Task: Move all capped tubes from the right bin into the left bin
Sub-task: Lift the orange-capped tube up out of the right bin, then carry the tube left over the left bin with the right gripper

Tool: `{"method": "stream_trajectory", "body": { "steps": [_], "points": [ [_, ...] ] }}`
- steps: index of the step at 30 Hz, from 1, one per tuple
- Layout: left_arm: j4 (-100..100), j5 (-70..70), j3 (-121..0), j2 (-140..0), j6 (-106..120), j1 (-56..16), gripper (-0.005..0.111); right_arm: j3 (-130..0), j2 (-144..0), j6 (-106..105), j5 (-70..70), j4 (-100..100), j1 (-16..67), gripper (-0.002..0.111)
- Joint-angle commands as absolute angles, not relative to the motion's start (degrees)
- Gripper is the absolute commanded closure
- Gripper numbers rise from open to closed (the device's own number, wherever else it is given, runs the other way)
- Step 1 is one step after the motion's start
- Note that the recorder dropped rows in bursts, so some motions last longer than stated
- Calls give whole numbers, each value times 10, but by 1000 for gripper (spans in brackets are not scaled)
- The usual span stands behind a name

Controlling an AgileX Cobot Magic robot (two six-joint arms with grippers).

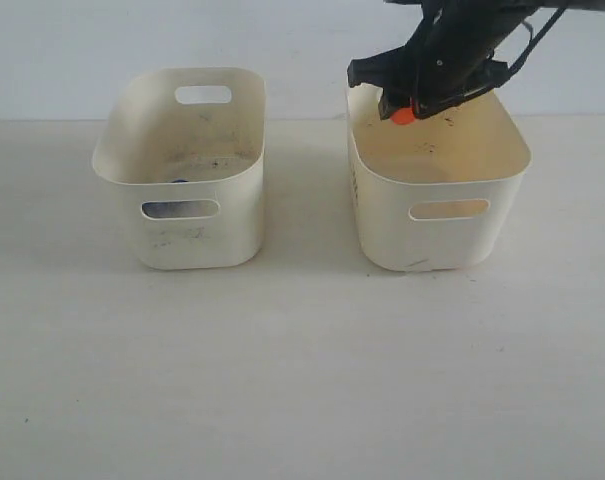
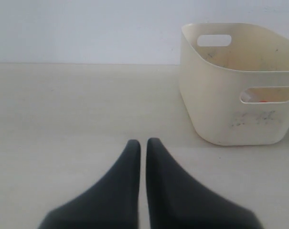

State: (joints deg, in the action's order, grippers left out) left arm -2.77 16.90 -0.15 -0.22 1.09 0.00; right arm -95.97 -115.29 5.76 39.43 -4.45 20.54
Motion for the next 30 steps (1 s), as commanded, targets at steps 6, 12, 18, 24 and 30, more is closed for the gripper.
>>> {"method": "stream_trajectory", "body": {
  "steps": [6,12,18,24,30],
  "points": [
    [-33,169,0,0,10,-2,103,-961,-1080,59,450,-17,205,108],
    [-33,169,0,0,10,-2,103,-961,-1038,59,457,-19,205,108],
    [-33,169,0,0,10,-2,103,-961,-996,58,456,-35,205,108],
    [-33,169,0,0,10,-2,103,-961,-961,24,439,-93,207,108],
    [-33,169,0,0,10,-2,103,-961,-946,-11,401,-139,261,108]
  ]
}}
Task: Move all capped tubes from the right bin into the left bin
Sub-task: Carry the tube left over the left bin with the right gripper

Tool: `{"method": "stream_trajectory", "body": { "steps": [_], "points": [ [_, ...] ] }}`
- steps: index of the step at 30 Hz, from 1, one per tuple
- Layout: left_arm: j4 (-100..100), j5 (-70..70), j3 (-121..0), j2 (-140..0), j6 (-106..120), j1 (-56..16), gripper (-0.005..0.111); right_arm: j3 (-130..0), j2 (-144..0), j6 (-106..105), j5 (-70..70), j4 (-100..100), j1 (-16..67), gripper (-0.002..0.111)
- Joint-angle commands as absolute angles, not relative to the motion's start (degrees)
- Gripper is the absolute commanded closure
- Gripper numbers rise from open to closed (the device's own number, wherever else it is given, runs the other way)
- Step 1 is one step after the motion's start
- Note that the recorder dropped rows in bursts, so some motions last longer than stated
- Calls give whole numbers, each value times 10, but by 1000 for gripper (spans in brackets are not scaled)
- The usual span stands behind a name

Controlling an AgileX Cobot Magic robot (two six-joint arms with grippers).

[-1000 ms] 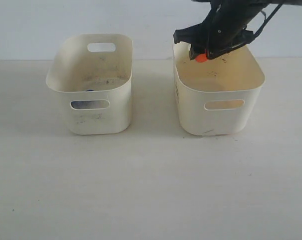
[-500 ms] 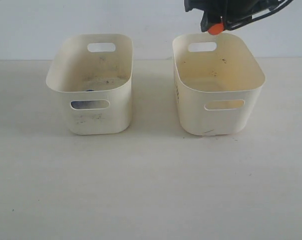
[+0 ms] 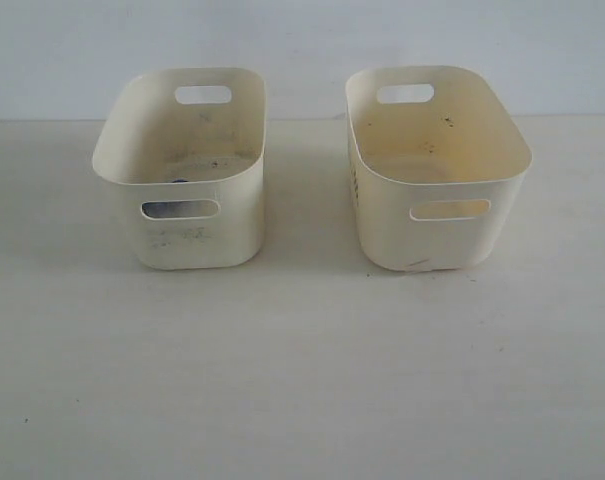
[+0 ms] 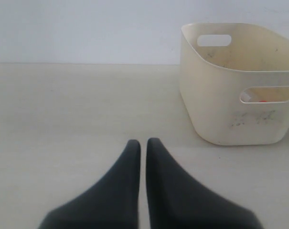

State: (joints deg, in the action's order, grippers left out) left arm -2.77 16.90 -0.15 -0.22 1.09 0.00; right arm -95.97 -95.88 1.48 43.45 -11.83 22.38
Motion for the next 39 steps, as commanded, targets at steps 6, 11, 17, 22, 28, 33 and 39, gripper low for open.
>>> {"method": "stream_trajectory", "body": {
  "steps": [6,11,17,22,28,33,39],
  "points": [
    [-33,169,0,0,10,-2,103,-961,-946,-20,326,-139,336,108],
    [-33,169,0,0,10,-2,103,-961,-954,-20,249,-139,385,108],
    [-33,169,0,0,10,-2,103,-961,-1016,-20,156,-143,432,108],
    [-33,169,0,0,10,-2,103,-961,-1081,-19,105,-162,447,108],
    [-33,169,0,0,10,-2,103,-961,-1137,-16,110,-168,447,108],
    [-33,169,0,0,10,-2,103,-961,-1163,-19,117,-173,447,108],
    [-33,169,0,0,10,-2,103,-961,-1184,-15,133,-178,447,77]
  ]
}}
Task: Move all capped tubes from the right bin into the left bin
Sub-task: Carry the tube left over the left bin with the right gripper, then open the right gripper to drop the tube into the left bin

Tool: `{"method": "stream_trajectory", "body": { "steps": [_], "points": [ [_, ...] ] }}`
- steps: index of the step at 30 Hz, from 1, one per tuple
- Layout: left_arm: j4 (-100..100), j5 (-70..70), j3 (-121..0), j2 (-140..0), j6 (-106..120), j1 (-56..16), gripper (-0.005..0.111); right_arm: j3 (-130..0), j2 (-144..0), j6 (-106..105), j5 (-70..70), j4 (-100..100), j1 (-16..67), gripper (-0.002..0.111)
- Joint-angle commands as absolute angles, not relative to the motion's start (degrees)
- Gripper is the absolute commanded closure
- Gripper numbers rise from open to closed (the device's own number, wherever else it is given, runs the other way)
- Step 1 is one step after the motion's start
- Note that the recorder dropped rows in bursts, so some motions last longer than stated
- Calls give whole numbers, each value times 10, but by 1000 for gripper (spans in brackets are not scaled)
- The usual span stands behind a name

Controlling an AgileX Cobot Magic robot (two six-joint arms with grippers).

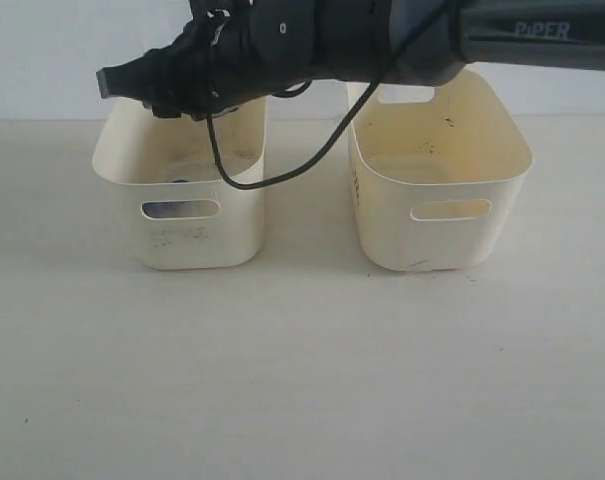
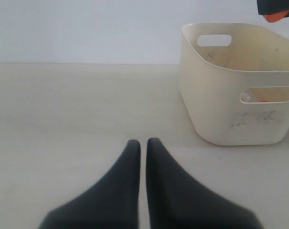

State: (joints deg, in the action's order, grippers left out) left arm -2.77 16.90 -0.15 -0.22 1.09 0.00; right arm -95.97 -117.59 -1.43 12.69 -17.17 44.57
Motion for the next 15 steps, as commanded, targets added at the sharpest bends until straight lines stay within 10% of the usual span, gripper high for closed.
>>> {"method": "stream_trajectory", "body": {
  "steps": [1,5,15],
  "points": [
    [-33,169,0,0,10,-2,103,-961,-1185,-11,133,-178,447,68],
    [-33,169,0,0,10,-2,103,-961,-1190,0,135,-178,446,48],
    [-33,169,0,0,10,-2,103,-961,-1178,0,155,-176,446,42]
  ]
}}
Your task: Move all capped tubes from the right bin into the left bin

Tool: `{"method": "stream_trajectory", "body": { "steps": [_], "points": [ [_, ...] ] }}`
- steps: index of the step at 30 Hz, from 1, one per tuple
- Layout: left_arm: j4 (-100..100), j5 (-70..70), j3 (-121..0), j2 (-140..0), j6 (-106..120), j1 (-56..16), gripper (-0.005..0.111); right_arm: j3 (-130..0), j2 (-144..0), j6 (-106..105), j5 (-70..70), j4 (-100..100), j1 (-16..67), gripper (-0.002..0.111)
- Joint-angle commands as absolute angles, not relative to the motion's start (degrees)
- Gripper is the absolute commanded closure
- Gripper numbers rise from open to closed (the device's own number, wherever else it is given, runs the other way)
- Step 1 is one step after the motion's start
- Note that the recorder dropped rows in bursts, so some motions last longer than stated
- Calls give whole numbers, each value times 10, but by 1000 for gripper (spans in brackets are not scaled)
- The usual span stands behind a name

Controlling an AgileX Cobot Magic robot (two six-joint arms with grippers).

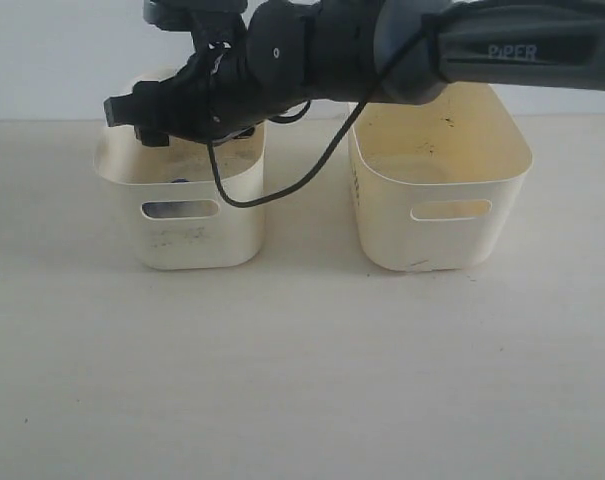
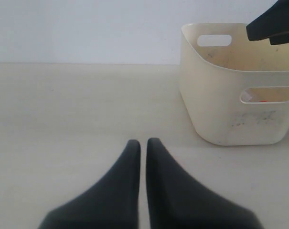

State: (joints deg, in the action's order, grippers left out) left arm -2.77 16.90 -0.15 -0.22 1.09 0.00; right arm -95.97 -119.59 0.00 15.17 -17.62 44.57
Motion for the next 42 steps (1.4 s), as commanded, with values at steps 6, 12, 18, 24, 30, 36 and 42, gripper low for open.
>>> {"method": "stream_trajectory", "body": {
  "steps": [6,12,18,24,30,36,42],
  "points": [
    [-33,169,0,0,10,-2,103,-961,-1114,-19,260,-146,446,51],
    [-33,169,0,0,10,-2,103,-960,-1059,-18,394,-59,446,108],
    [-33,169,0,0,10,-2,103,-960,-1014,-14,454,-44,446,108],
    [-33,169,0,0,10,-2,103,-901,-959,-16,467,-44,446,108],
    [-33,169,0,0,10,-2,103,-771,-902,45,440,-49,446,108],
    [-33,169,0,0,10,-2,103,-738,-893,59,560,-53,446,108],
    [-33,169,0,0,10,-2,103,-738,-892,60,583,-46,446,108]
  ]
}}
